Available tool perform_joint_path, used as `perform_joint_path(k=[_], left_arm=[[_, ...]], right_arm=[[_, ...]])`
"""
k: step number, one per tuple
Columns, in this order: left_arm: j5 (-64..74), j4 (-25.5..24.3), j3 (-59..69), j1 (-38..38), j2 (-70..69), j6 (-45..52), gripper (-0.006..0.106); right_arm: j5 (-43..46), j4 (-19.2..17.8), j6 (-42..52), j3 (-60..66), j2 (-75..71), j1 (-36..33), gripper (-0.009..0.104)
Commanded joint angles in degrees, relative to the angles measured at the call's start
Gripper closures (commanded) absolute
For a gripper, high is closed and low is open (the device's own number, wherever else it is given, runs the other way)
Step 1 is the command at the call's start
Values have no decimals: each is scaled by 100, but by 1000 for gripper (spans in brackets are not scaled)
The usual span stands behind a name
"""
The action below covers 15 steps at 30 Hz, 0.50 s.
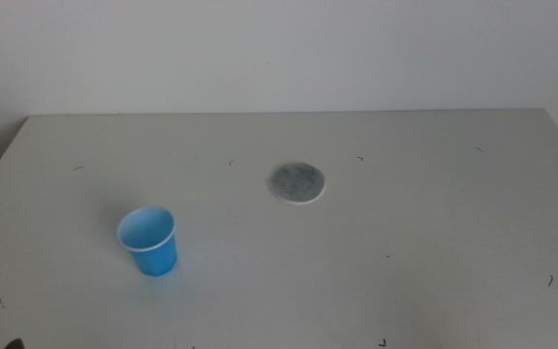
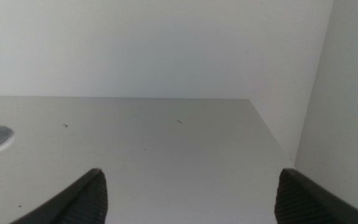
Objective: Place an empty cup on a cup mat.
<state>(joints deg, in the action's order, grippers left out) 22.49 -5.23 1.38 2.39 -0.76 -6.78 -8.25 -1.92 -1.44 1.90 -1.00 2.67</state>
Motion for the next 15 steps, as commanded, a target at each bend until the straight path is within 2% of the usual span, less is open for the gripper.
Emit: perform_joint_path(k=[1,15], left_arm=[[-383,0,-311,-7,-54,-47,5],[-185,173,-2281,-7,1785,-92,5]], right_arm=[[448,-52,49,-66,-110,-11,1],[448,-52,49,-66,-110,-11,1]])
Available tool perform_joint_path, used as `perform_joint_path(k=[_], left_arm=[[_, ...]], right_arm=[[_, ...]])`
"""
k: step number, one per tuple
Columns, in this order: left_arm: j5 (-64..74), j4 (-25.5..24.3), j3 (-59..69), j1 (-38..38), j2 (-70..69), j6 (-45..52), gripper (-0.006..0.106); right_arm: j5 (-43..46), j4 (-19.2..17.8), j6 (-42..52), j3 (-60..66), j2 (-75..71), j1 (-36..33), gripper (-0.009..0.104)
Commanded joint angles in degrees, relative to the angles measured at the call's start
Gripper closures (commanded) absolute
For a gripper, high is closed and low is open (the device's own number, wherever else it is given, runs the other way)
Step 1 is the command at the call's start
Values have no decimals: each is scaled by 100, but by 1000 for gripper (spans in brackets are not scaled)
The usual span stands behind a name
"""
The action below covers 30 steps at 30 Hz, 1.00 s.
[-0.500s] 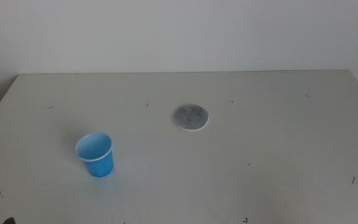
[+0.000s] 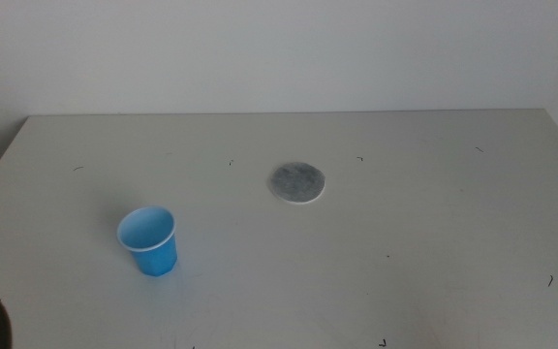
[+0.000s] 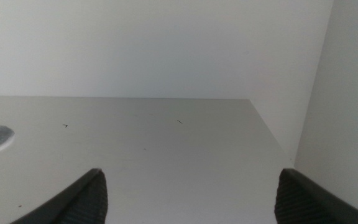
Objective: Place an empty cup on a cup mat.
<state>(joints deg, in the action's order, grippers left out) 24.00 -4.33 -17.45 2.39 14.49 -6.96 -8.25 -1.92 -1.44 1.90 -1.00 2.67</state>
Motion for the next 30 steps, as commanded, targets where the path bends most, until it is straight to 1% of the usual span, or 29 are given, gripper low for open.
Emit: perform_joint_path(k=[1,13,19,25,30], left_arm=[[-210,100,-604,-7,408,-75,5],[1985,161,-3189,-7,2076,-75,5],[2826,209,-4374,-7,2912,-75,5],[3340,433,-5185,-7,3642,-69,5],[3554,525,-5388,-7,4139,-69,5]], right_arm=[[448,-52,49,-66,-110,-11,1],[448,-52,49,-66,-110,-11,1],[448,-52,49,-66,-110,-11,1],[448,-52,49,-66,-110,-11,1],[448,-52,49,-66,-110,-11,1]])
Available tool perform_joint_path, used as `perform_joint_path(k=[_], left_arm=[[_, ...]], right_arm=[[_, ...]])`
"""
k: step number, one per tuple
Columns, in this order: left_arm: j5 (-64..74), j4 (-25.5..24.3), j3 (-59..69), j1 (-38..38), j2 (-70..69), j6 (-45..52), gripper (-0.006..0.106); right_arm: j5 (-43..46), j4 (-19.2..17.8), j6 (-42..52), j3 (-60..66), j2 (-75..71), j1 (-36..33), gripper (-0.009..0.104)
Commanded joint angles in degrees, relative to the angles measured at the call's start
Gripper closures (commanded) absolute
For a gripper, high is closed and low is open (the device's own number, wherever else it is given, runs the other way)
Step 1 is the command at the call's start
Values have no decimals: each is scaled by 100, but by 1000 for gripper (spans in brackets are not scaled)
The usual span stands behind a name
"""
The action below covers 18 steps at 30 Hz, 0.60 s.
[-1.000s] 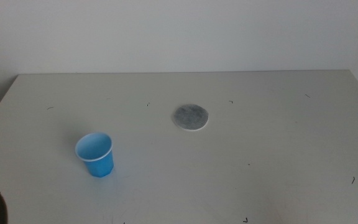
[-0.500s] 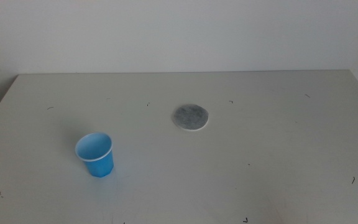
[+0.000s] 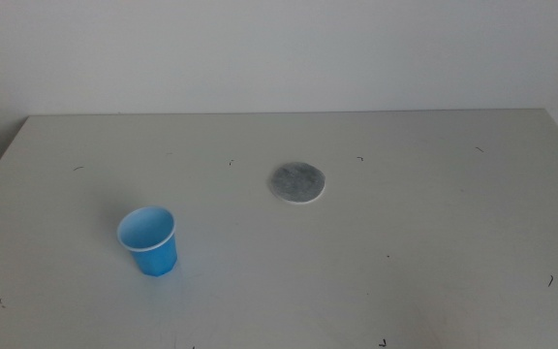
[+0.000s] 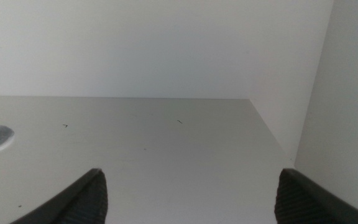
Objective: Place an empty cup on a cup mat.
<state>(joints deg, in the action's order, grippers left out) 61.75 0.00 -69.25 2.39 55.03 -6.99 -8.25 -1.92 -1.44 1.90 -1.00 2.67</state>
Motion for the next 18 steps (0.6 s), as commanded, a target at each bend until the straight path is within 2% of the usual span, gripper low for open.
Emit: perform_joint_path(k=[1,9,18], left_arm=[[-216,119,-202,-7,179,-66,5],[-187,149,-202,-7,817,-71,5],[-161,417,-197,-7,1557,-65,5]], right_arm=[[448,-52,49,-66,-110,-11,1],[448,-52,49,-66,-110,-11,1],[448,-52,49,-66,-110,-11,1]])
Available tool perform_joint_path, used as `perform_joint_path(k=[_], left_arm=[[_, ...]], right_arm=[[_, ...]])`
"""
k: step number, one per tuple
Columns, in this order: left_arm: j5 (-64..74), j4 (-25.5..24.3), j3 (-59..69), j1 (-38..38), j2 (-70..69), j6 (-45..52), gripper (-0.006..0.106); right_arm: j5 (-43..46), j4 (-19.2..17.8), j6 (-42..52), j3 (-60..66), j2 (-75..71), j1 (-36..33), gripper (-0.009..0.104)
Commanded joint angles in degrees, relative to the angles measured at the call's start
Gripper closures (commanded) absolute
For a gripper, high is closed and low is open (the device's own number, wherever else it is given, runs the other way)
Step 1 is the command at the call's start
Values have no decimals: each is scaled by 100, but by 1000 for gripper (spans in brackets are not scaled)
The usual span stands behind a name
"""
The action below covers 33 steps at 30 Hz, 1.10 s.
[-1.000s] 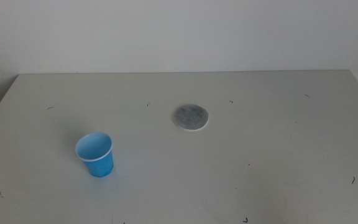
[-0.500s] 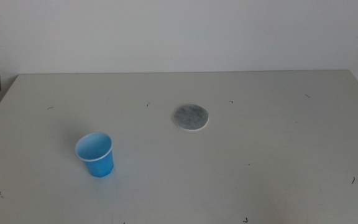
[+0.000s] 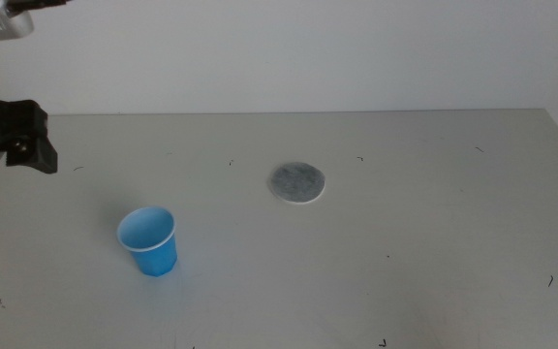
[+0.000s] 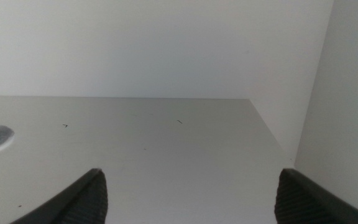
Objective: Place an empty cup on a cup mat.
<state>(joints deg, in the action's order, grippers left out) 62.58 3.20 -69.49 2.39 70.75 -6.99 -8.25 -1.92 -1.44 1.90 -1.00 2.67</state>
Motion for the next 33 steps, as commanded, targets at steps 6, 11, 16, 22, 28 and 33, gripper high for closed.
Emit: perform_joint_path(k=[6,11,16,22,28,33], left_arm=[[-244,254,-172,-7,503,-65,5],[-244,390,-172,-7,945,-45,5],[-298,595,-160,87,1469,177,5],[-624,457,-160,441,1969,195,5],[-1037,433,-160,631,2441,189,5],[-1140,433,-160,631,2852,189,5]], right_arm=[[448,-52,49,-66,-110,-11,1],[448,-52,49,-66,-110,-11,1],[448,-52,49,-66,-110,-11,1],[448,-52,49,-66,-110,-11,1],[448,-52,49,-66,-110,-11,1],[448,-52,49,-66,-110,-11,1]])
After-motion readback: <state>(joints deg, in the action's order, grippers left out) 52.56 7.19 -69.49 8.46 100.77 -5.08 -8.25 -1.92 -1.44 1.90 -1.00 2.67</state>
